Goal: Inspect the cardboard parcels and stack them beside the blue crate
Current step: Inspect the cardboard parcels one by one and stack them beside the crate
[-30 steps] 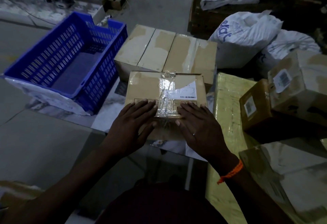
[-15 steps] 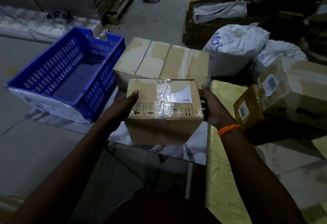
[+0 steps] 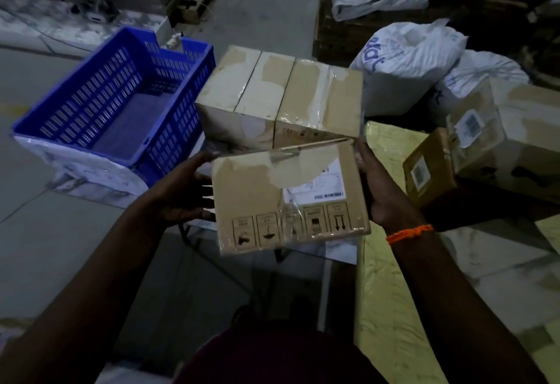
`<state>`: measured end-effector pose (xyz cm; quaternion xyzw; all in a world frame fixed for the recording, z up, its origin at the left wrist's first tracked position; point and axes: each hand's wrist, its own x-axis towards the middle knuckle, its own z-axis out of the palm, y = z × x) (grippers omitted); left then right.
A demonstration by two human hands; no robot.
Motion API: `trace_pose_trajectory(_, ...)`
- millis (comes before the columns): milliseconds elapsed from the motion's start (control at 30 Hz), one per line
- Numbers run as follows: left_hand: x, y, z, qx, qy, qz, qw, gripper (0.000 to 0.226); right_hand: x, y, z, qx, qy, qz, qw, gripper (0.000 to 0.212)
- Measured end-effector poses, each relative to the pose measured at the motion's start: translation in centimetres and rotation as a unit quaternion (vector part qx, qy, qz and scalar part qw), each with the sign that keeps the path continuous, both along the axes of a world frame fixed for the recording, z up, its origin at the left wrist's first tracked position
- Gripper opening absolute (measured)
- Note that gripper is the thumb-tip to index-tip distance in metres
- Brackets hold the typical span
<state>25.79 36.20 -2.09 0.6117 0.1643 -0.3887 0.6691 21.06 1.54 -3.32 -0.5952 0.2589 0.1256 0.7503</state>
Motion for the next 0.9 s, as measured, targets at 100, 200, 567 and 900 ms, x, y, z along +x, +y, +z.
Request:
trace_pose_trajectory(100, -2.3, 0.3, 0.2, -0.017, -0.008, -0.009, 1.000, 0.053, -1.4, -0.8, -1.5, 0.006, 0.032, -0.023, 0.999, 0.088)
trace_pose_trajectory(200, -3.8, 0.5, -0.3, -0.017, -0.047, -0.012, 0.999, 0.047, -2.5, -1.2, -2.9, 0.016, 0.087, -0.031, 0.996, 0.087)
trace_pose_trajectory(567, -7.1, 0.3, -8.4, 0.091, -0.086, 0.085, 0.988, 0.069, -5.5, 4.5, -7.6, 0.043, 0.145, -0.001, 0.989, 0.059)
trace_pose_trajectory(900, -4.2, 0.3, -10.7, 0.213, -0.150, 0.041, 0.965, 0.057, -1.0, 4.4, -8.8, -0.147, 0.036, 0.032, 0.988, 0.040)
